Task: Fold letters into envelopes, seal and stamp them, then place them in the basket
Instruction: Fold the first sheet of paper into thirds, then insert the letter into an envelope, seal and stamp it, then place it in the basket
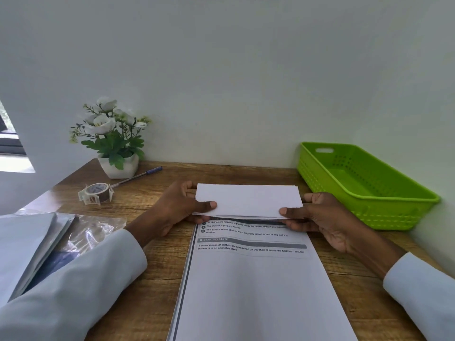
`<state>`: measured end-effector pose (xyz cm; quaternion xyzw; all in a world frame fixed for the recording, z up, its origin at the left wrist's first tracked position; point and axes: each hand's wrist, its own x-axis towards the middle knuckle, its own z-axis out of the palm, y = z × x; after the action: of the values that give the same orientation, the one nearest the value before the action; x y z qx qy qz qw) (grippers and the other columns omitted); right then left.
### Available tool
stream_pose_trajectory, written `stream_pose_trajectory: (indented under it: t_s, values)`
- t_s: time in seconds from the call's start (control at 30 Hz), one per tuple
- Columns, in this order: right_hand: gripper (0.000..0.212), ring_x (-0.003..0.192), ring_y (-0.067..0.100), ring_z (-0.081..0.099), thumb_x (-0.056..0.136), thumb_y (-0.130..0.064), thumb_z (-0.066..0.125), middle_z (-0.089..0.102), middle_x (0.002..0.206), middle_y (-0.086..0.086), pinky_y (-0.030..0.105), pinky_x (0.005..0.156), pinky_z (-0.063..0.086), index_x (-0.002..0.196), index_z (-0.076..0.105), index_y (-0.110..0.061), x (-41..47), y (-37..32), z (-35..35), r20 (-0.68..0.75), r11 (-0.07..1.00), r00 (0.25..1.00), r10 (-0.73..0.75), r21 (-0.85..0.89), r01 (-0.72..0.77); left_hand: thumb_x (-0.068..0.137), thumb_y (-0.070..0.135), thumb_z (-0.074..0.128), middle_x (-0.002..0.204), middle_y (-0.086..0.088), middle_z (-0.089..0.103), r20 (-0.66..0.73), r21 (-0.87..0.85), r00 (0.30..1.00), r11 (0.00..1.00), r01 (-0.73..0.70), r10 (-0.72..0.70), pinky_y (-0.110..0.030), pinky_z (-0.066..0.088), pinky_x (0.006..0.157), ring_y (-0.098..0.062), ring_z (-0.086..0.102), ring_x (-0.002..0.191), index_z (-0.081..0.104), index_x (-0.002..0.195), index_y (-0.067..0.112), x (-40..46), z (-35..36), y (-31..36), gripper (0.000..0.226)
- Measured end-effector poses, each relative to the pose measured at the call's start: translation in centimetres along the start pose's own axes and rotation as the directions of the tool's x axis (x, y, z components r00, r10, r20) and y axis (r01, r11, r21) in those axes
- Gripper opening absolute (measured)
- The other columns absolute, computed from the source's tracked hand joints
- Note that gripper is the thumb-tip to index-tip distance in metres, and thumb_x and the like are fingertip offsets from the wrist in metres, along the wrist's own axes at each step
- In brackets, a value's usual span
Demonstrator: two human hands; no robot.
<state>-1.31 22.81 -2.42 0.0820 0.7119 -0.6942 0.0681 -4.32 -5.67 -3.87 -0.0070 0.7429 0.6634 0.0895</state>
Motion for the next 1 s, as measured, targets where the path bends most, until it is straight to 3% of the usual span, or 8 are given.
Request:
stream_pose_trajectory:
  t_s: [0.1,0.17,0.27,0.33,0.4,0.57,0.83,1.0]
  values:
    - [0.035,0.048,0.017,0.058,0.074,-0.009,0.084,0.069,0.067,0.016,0.023,0.042,0.049,0.103,0.064,-0.013,-1.3,-0.3,-0.1,0.001,0.966,0.999,-0.04,-0.255,0.039,0.076,0.027,0.083,0.06,-0.003,0.069,-0.038,0.47,0.999,0.883,-0.013,0.035,-0.018,0.044,0.039,-0.007,0.056,0.04,0.049,0.132,0.016,0.0,-0.3,0.4,0.067]
    - [0.039,0.043,0.016,0.053,0.076,-0.031,0.084,0.066,0.058,0.011,0.023,0.04,0.041,0.104,0.061,-0.02,-1.8,-0.4,-0.2,-0.007,0.855,0.997,-0.073,-0.515,0.059,0.074,0.046,0.08,0.073,0.0,0.069,-0.055,0.676,0.997,0.737,-0.001,0.052,-0.023,0.047,0.044,-0.007,0.056,0.046,0.049,0.134,0.019,0.0,-0.5,0.8,0.072]
    - [0.086,0.045,0.011,0.061,0.068,-0.066,0.076,0.072,0.058,0.002,0.023,0.051,0.047,0.134,0.052,-0.017,-2.1,-0.9,-0.4,-0.039,0.566,0.988,-0.15,-0.823,0.054,0.073,0.061,0.073,0.101,0.001,0.068,-0.044,0.81,0.993,0.586,-0.027,0.106,-0.029,0.053,0.063,-0.009,0.058,0.062,0.058,0.124,0.02,0.0,-0.8,1.0,0.066]
    - [0.1,0.069,0.01,0.069,0.062,-0.081,0.064,0.077,0.079,0.001,0.026,0.066,0.048,0.139,0.051,-0.018,-2.5,-1.7,-0.3,-0.042,0.436,0.968,-0.249,-0.897,0.073,0.077,0.06,0.069,0.104,0.001,0.068,-0.016,0.804,0.989,0.59,-0.075,0.147,-0.029,0.05,0.069,-0.008,0.057,0.07,0.065,0.114,0.017,0.1,-0.9,1.1,0.057]
    - [0.094,0.085,0.013,0.064,0.063,-0.081,0.059,0.075,0.1,0.002,0.027,0.071,0.043,0.134,0.059,-0.019,-2.6,-2.9,0.0,-0.023,0.412,0.923,-0.383,-0.899,0.148,0.082,0.057,0.066,0.082,0.004,0.067,-0.004,0.735,0.985,0.668,-0.113,0.172,-0.027,0.048,0.064,-0.009,0.057,0.068,0.07,0.105,0.012,-0.1,-0.9,1.4,0.051]
    - [0.042,0.049,0.008,0.064,0.078,-0.063,0.068,0.065,0.048,-0.004,0.027,0.054,0.046,0.096,0.072,-0.024,-2.0,-5.4,3.1,0.083,0.499,0.818,-0.57,-0.755,0.425,0.091,0.048,0.06,0.059,0.001,0.063,-0.026,0.717,0.97,0.68,-0.151,0.244,-0.019,0.044,0.047,-0.01,0.053,0.044,0.072,0.1,0.013,-1.3,-1.5,4.0,0.038]
    - [0.02,0.057,0.013,0.066,0.084,-0.042,0.071,0.069,0.063,-0.009,0.036,0.06,0.056,0.09,0.077,-0.025,-1.6,-6.2,16.1,0.432,0.398,0.657,-0.618,-0.548,0.735,0.091,0.033,0.066,0.057,0.005,0.064,-0.082,0.724,0.91,0.652,-0.225,0.406,-0.018,0.046,0.041,-0.003,0.06,0.04,0.075,0.093,0.015,-7.7,-5.3,5.5,0.021]
    - [0.012,0.06,0.023,0.068,0.086,-0.034,0.071,0.072,0.065,-0.002,0.05,0.059,0.057,0.088,0.079,-0.025,-3.0,-4.3,24.7,0.577,0.457,0.58,-0.574,-0.362,0.812,0.084,0.025,0.07,0.067,0.01,0.064,-0.221,0.849,0.8,0.514,-0.124,0.558,-0.027,0.047,0.053,-0.011,0.061,0.059,0.07,0.073,0.022,-12.6,-10.8,3.0,0.011]
